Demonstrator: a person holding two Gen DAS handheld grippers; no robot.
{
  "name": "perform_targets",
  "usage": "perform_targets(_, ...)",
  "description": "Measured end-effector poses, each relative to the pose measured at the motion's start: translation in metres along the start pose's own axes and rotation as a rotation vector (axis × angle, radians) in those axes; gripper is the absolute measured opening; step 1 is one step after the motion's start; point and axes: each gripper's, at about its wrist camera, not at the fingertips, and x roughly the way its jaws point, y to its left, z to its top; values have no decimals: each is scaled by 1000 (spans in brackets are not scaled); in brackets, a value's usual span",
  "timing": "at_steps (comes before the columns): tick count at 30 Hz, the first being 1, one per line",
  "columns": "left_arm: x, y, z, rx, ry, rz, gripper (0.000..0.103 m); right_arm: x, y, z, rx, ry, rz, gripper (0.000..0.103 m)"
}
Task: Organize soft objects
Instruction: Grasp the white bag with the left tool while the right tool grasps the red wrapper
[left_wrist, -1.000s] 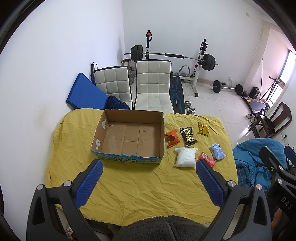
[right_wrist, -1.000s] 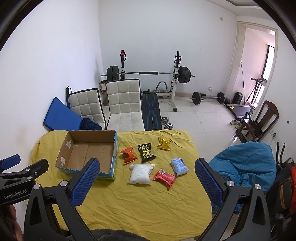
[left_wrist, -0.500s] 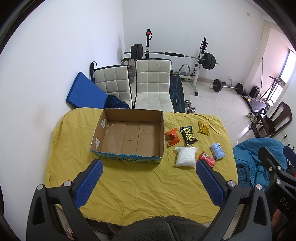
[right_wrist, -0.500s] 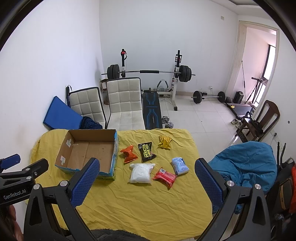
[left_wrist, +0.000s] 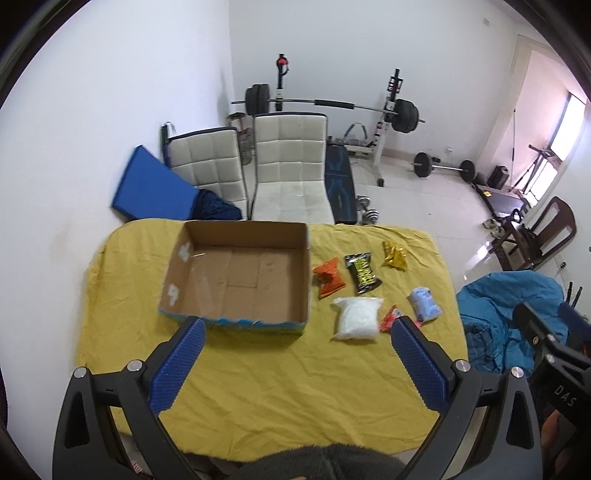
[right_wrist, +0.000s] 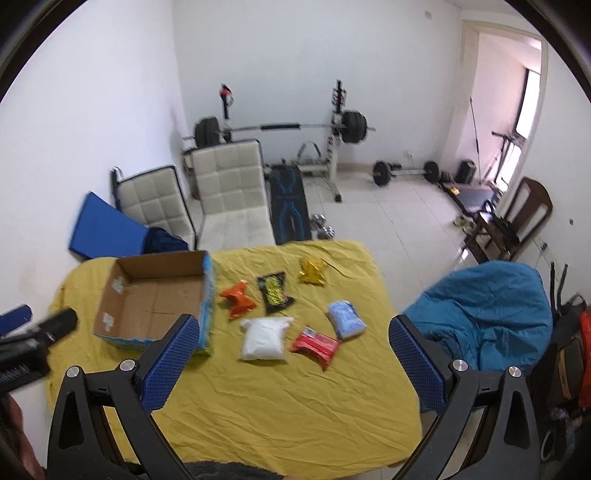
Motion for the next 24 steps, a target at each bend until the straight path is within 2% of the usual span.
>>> perform_targets(3, 34, -17, 16, 23, 16, -33, 103, 33, -28, 5, 27, 53, -30, 103)
perform_targets(6, 75, -34, 26, 50, 55, -31, 103, 82, -58, 9, 32, 136, -59, 103)
perform_targets(8, 113, -47, 30, 63, 112, -34, 103, 126, -77, 10, 28, 213, -45, 103)
perform_targets(11, 184, -69, 26, 81, 249, -63, 103, 197, -94, 5, -21, 317, -12, 103)
perform_targets(14, 240, -87, 19, 118, 343, -57, 103, 277, -93, -11, -127, 444, 42, 103)
perform_targets(16, 278, -97, 8, 125, 416, -59, 97, 338, -87, -31, -208, 550, 78, 103)
perform_targets(21, 347, -105, -16, 122, 550, -42, 92, 442, -61, -83, -378, 708, 117, 95)
perform_targets(23, 361, -105, -23, 110, 587, -39, 92, 470, -56, -99, -405, 769, 126, 95)
perform_targets(24, 367, -103, -25, 101, 599, -33, 92, 486, -54, -108, -409, 812, 141, 90)
